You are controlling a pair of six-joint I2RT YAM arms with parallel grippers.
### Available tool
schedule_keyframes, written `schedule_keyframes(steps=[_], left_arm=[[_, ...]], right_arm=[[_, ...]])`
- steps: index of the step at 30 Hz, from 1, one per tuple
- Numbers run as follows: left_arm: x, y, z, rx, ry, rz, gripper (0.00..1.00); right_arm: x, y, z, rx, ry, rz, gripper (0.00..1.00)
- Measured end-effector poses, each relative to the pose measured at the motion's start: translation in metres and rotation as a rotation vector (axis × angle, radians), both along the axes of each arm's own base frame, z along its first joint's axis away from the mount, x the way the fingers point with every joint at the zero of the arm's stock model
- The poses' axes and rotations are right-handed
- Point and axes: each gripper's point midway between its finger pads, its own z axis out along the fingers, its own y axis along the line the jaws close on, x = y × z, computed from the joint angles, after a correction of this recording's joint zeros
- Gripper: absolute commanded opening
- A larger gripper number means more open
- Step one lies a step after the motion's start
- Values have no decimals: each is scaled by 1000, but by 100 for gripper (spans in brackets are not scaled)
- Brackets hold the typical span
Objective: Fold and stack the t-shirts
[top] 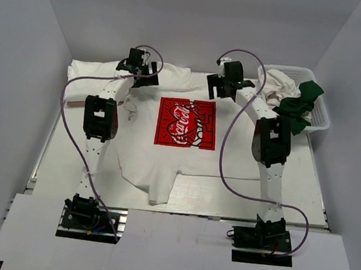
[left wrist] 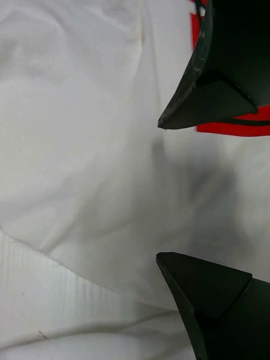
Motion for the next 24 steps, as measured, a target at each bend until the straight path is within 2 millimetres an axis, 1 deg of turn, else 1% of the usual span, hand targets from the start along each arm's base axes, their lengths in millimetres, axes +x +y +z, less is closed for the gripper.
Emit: schedule_keyframes(steps=[1,3,5,6,7,8,9,11,13,15,17,18,20,21,22,24], left_arm=[[-9,0,7,6,11,-9,100],[-30,-2,29,13,27,-23,100],[-61,-7,58,-9,46,-23,100],[-81,-12,74,-38,57,-30,100],[-100,-20,88,-75,56,-48,100],[-121,-27,102,-108,54,-72,100],[-147,-35,109,-140,69,-99,100],[-189,-50,112,-182,100,-149,100],[-228,-63,98,-198,168,-188,100],[-266,-71,71,-192,275,-204,100],[-305,-76,40,-179,397,-218,100],[-323,-77,27,-173,453,-224,100],[-361,-81,7,-157,562,-238,100],[-374,-82,2,-152,599,-244,100],[-388,-85,-1,-146,633,-252,100],[-404,-93,-1,-147,660,-277,100]], right_arm=[[-13,-1,11,-5,6,5,90],[-37,-4,40,-3,-17,-8,90],[-68,-9,69,27,-30,-45,90],[-84,-10,83,62,-43,-60,90],[-104,-13,92,95,-41,-81,90],[-119,-17,98,120,-38,-100,90],[-134,-23,99,146,-33,-122,90],[-161,-36,86,169,12,-171,90],[-182,-47,61,168,77,-212,90],[-205,-59,28,146,164,-262,90],[-225,-69,1,122,239,-298,90],[-234,-73,-10,114,267,-313,90],[-249,-80,-27,105,315,-337,90],[-255,-81,-32,107,331,-347,90],[-258,-83,-36,109,343,-356,90],[-262,-86,-42,117,356,-369,90]])
